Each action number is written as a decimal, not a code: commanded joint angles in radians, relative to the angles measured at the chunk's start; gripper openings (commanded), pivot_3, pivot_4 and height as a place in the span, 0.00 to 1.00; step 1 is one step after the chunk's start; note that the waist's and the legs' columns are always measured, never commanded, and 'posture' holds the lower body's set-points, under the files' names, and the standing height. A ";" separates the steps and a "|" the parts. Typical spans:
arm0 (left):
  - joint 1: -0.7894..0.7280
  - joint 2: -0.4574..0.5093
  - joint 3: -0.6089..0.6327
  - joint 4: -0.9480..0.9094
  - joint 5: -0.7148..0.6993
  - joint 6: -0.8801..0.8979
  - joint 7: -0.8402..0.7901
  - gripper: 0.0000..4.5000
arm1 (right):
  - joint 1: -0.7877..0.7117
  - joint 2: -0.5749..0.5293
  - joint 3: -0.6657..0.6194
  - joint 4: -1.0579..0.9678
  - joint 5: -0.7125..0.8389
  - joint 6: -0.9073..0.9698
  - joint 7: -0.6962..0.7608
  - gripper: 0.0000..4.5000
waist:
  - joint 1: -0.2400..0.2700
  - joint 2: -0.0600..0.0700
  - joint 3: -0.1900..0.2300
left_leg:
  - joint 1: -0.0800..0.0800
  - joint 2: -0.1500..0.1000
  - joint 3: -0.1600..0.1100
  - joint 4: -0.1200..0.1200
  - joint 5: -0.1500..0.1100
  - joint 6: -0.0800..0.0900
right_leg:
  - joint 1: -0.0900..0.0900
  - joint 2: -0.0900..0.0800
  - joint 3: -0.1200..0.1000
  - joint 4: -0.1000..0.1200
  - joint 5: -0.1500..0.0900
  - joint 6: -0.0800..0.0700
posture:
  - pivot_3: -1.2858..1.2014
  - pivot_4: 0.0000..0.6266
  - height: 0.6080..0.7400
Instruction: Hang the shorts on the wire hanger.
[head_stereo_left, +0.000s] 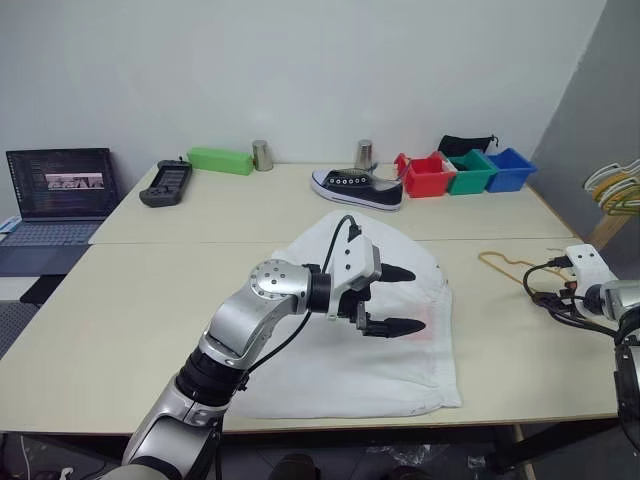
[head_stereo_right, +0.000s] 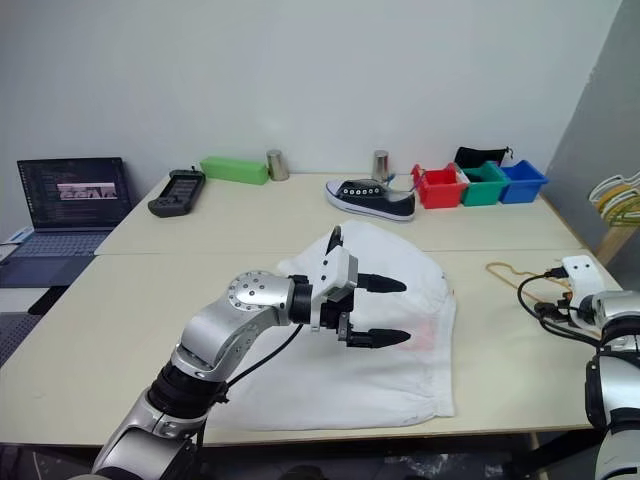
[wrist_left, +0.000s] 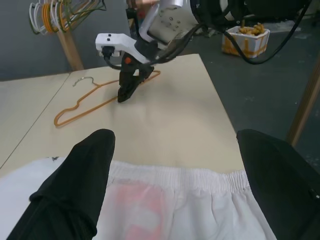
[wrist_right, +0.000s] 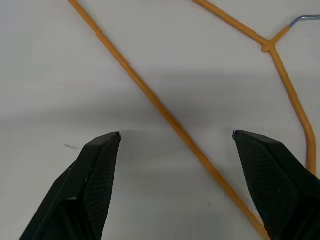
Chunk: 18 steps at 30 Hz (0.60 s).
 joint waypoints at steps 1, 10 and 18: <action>-0.016 0.006 0.023 -0.034 -0.018 0.003 0.007 0.93 | -0.025 -0.006 -0.038 0.011 0.013 0.016 -0.007 0.85 | 0.002 0.000 0.000 | 0.000 0.000 0.000 0.000 0.000 0.000 | 0.000 0.000 0.000 0.000 0.000 0.000 | 0.64 0.00 1.00; 0.005 0.035 0.021 -0.059 -0.032 0.009 -0.003 0.93 | -0.046 0.004 -0.119 0.039 0.054 0.123 0.057 0.85 | 0.005 0.000 0.000 | 0.000 0.000 0.000 0.000 0.000 0.000 | 0.000 0.000 0.000 0.000 0.000 0.000 | 0.67 0.00 1.00; 0.062 0.082 0.040 -0.120 -0.046 0.019 0.023 0.93 | -0.097 0.007 -0.153 0.031 0.076 0.257 0.149 0.85 | 0.033 0.000 0.000 | 0.000 0.000 -0.001 0.000 0.000 0.000 | 0.001 0.000 -0.001 0.000 0.000 0.000 | 0.69 0.00 1.00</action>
